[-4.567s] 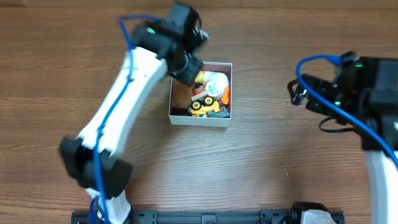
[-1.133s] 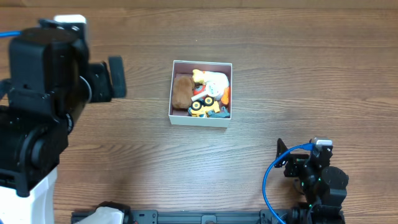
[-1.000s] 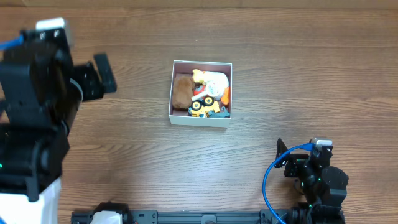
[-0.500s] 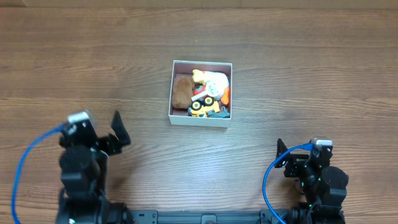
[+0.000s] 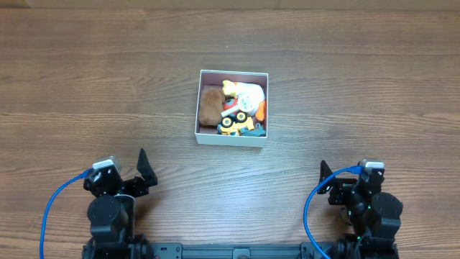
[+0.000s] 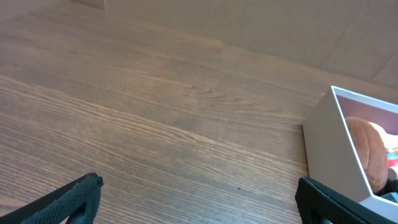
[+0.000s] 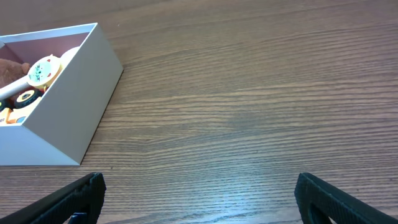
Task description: Pack container
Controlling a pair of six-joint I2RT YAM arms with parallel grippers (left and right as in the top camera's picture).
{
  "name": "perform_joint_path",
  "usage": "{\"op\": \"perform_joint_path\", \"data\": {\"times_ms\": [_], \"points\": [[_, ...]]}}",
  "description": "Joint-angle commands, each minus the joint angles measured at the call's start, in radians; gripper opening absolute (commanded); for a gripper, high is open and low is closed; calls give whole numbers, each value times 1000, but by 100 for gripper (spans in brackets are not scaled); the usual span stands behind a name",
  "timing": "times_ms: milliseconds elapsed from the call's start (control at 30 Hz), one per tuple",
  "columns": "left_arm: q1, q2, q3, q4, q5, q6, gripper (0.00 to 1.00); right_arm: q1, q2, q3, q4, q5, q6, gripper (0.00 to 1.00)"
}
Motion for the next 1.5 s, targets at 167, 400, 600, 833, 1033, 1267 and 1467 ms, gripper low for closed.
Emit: {"op": "perform_joint_path", "data": {"times_ms": [167,400,600,833,1033,1267,1467], "points": [[5,-14,-37,-60,8,-82,100,-3,-12,-16,-9,3,-1,100],[5,-14,-37,-57,8,-82,100,-3,-12,-16,-9,3,-1,100],[5,-14,-37,-57,8,-82,100,-3,-12,-16,-9,3,-1,100],[5,-14,-37,-57,8,-82,100,-3,-12,-16,-9,3,-1,100],[5,-14,-37,-57,8,-82,100,-3,-12,-16,-9,3,-1,100],[5,-14,-37,-57,8,-82,100,-3,-12,-16,-9,3,-1,100],[5,-14,-37,-57,8,-82,100,-3,-12,-16,-9,3,-1,100]]}}
